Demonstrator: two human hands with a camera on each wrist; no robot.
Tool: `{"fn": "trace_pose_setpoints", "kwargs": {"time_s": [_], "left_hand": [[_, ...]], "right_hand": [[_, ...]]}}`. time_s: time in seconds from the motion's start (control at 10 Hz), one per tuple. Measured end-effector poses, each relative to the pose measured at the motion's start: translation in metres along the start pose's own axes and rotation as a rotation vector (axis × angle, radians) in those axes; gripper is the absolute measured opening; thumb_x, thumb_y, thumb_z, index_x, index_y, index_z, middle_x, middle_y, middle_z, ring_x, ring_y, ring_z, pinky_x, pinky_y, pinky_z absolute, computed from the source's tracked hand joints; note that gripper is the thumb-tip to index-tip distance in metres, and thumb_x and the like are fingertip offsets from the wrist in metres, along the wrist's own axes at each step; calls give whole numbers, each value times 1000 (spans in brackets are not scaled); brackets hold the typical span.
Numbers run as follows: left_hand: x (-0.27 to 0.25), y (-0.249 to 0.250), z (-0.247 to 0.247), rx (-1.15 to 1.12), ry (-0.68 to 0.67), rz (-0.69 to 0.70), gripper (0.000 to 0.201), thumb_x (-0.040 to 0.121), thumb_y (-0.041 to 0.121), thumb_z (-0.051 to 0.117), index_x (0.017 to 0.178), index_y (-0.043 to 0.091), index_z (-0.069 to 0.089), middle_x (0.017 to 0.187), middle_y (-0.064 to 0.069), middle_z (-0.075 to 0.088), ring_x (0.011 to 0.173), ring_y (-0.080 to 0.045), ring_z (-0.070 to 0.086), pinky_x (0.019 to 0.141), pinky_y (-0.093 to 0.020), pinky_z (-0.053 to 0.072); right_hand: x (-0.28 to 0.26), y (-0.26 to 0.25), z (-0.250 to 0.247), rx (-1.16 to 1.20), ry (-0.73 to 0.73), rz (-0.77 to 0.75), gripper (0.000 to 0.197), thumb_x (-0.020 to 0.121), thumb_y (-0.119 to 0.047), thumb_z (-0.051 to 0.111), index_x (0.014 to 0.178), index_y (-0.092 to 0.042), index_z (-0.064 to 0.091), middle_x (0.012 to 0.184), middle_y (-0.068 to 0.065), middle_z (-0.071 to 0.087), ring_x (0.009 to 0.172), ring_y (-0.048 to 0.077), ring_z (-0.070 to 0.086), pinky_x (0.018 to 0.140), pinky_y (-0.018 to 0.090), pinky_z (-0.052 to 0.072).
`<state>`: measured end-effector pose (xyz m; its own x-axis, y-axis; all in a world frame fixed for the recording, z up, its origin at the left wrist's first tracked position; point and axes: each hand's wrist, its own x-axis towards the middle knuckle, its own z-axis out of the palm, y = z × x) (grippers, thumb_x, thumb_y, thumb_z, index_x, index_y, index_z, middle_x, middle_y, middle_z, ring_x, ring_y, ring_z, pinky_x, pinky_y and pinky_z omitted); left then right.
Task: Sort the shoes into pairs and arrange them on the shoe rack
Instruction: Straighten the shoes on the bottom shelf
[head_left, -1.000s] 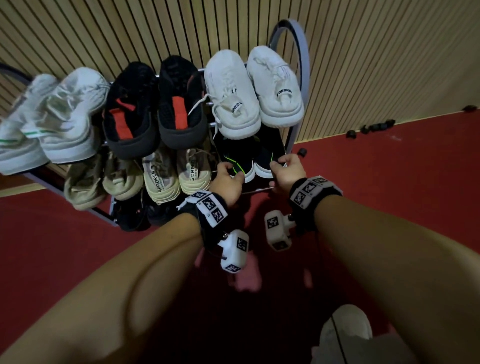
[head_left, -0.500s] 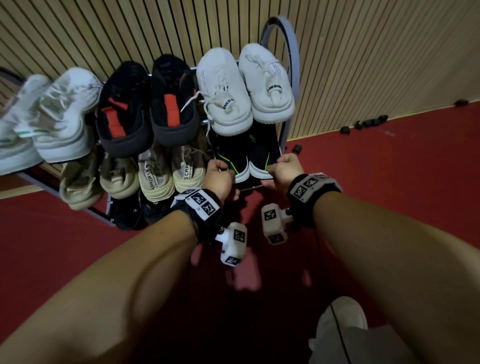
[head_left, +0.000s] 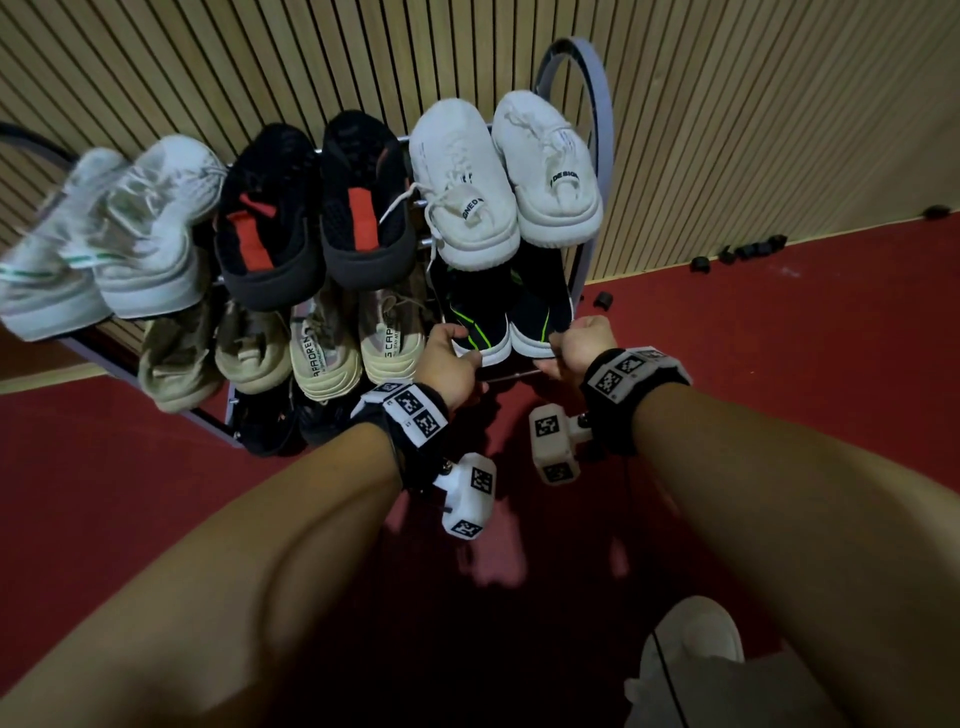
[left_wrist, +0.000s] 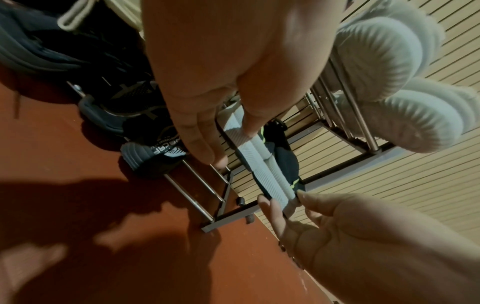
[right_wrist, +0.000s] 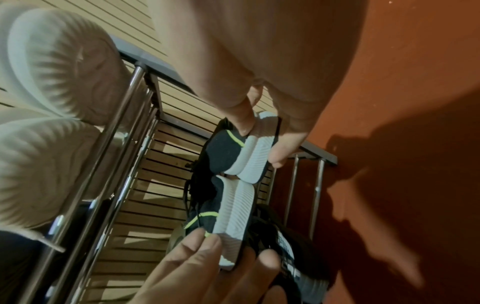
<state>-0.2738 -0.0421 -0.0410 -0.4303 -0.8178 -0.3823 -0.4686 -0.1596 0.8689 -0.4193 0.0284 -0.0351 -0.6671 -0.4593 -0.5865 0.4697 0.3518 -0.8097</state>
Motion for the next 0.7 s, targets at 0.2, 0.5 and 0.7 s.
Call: {"fn": "trace_pose_setpoints", "kwargs": {"time_s": [0.2,0.5,0.7], "left_hand": [[14,-4,5,52,75,43,24,92,19,55,111,30,44,93,-15,65,77,-40,69,69,-56,58],[-25,-36,-11,206,21,186,58,86,10,56,139,21,33,114,-6,64,100,-26,63,89,-35,50],[-35,-79,-60,419,2,-35,33,86,27,64,115,17,50,107,-11,67,99,-32,65,83,-34,50]], "right_hand": [[8,-5,4,-16,-22,-19,31,94,2,48,124,-1,46,125,23,54,88,24,60,67,33,58],[-13,17,7,-396,18,40,24,98,-32,51,94,-10,59,82,8,64,101,29,64,71,26,45],[-37,62,46,-478,-289,165,16,94,-18,46,79,-20,50,81,5,63,91,26,68,66,31,58]]}}
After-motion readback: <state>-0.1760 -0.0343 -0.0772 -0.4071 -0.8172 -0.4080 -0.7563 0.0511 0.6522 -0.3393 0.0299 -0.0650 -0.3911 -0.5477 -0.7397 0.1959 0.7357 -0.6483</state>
